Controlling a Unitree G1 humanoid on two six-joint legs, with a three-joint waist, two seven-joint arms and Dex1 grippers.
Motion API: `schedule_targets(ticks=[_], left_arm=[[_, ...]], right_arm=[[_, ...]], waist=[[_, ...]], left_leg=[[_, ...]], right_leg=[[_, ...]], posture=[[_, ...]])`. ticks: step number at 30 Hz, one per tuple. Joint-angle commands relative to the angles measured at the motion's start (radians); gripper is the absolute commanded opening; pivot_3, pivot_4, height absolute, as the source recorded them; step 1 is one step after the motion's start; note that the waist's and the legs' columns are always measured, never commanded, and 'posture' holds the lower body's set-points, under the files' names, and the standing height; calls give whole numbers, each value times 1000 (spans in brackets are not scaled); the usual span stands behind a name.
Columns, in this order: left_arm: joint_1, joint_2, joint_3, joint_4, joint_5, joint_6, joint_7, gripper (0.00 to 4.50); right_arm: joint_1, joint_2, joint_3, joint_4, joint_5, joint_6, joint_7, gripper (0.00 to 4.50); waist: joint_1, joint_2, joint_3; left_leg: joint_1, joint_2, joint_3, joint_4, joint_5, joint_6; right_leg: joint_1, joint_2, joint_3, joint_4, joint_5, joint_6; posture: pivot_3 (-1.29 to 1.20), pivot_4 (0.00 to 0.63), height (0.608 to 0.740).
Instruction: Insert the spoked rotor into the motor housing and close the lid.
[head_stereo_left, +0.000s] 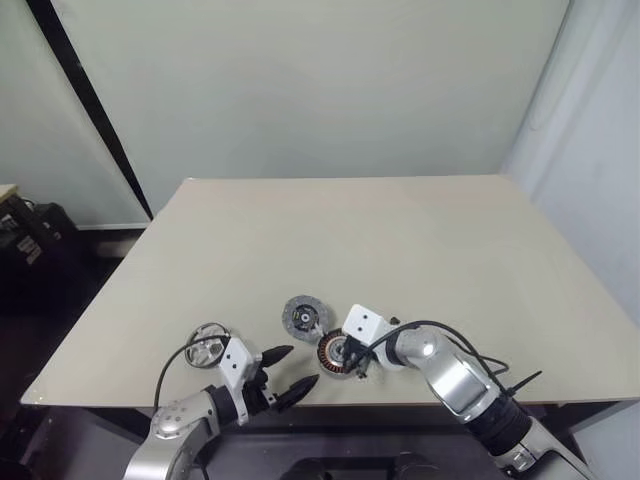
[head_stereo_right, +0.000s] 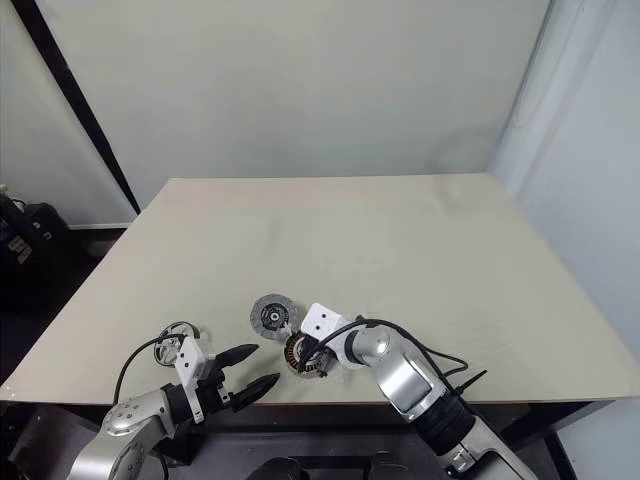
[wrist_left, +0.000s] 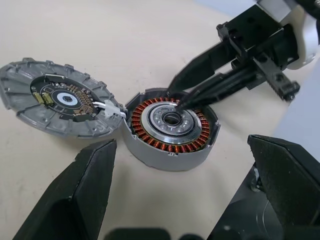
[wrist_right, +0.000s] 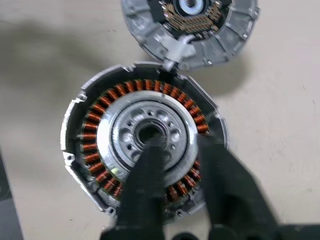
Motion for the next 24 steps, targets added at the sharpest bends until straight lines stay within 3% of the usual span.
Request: schedule_targets(ticks=[1, 2, 22, 24], left_arm=[[-12, 5, 8, -15, 1, -18, 0, 4500], [-11, 5, 8, -16, 1, -17, 1, 4500], [-6, 5, 8, -21, 2, -20, 3, 4500], [-7, 6, 9, -19, 2, -20, 2, 4500]], right_arm=[[-21, 3, -11, -37, 2, -27, 5, 2290], [-20, 6, -12, -36, 5, -25, 5, 2650], [5, 44, -4, 24, 13, 33, 10, 2650], [6, 44, -6, 25, 17, 40, 12, 2274]], waist=[[0, 0, 0], [0, 0, 0], [0, 0, 0], [0, 0, 0]], left_leg=[[0, 0, 0, 0, 0, 0], [0, 0, 0, 0, 0, 0], [0, 0, 0, 0, 0, 0], [1, 0, 0, 0, 0, 0]], right_leg=[[0, 0, 0, 0, 0, 0], [0, 0, 0, 0, 0, 0], [0, 0, 0, 0, 0, 0], [0, 0, 0, 0, 0, 0]], posture=[[0, 0, 740], [0, 0, 740], [0, 0, 740], [0, 0, 740]])
